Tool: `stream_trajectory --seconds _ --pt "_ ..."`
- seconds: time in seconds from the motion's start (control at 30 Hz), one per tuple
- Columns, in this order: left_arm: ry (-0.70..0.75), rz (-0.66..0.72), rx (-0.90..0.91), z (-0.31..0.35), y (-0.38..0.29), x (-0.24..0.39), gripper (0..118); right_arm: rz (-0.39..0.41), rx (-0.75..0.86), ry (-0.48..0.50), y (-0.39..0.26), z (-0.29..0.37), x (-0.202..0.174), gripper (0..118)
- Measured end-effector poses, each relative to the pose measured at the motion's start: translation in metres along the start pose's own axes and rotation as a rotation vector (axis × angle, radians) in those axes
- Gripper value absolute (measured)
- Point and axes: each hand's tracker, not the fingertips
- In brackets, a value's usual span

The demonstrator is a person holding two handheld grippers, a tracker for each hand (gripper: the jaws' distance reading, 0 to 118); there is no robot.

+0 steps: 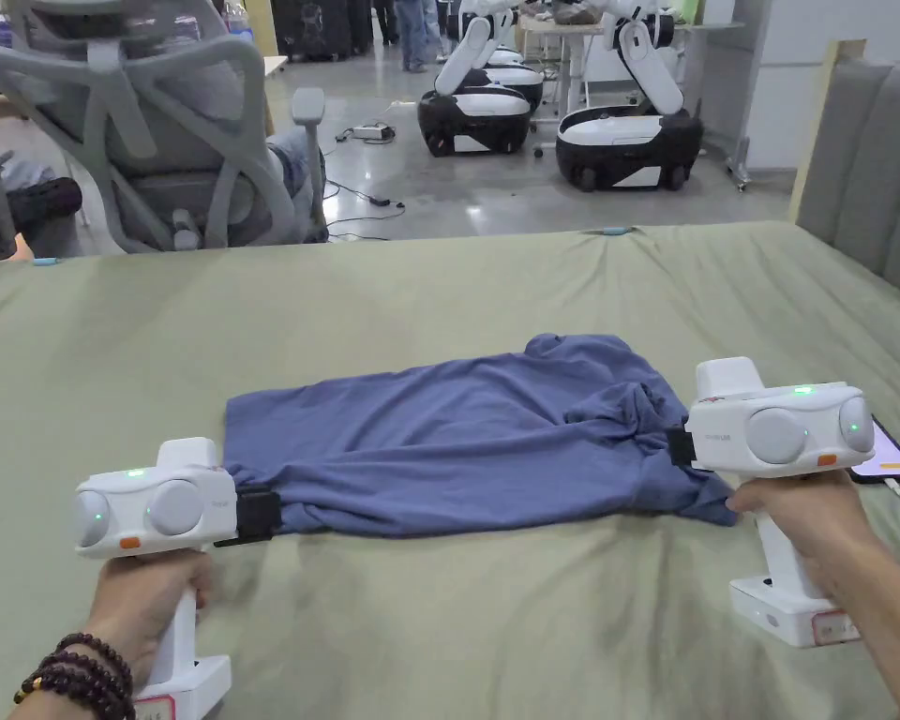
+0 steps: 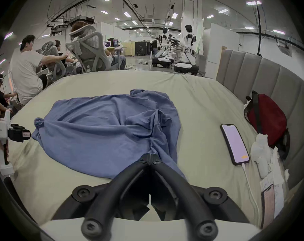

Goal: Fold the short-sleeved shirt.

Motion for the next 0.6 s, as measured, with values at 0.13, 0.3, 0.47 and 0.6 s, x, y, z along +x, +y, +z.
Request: stream_trajectory --seconds 0.13,0.3,0.47,0.6 --pt "0.033 -0.036 -0.045 -0.025 -0.002 0.007 88 -0.011 -0.016 -0.014 -0.005 -0.011 0.003 0" --pt "0.049 -0.027 -0.068 -0.031 -0.002 0.013 79 -0.014 -0.028 -0.015 -0.008 -0.017 0.009 0" --pt "0.026 0.009 -0.058 -0.026 0.015 0.012 7 -0.019 -0.031 -0.023 -0.009 -0.019 0.01 8" --pt "0.044 -0.012 -0.04 -0.025 0.016 0.014 7 -0.008 -0.052 -0.014 -0.01 -0.025 0.009 118"
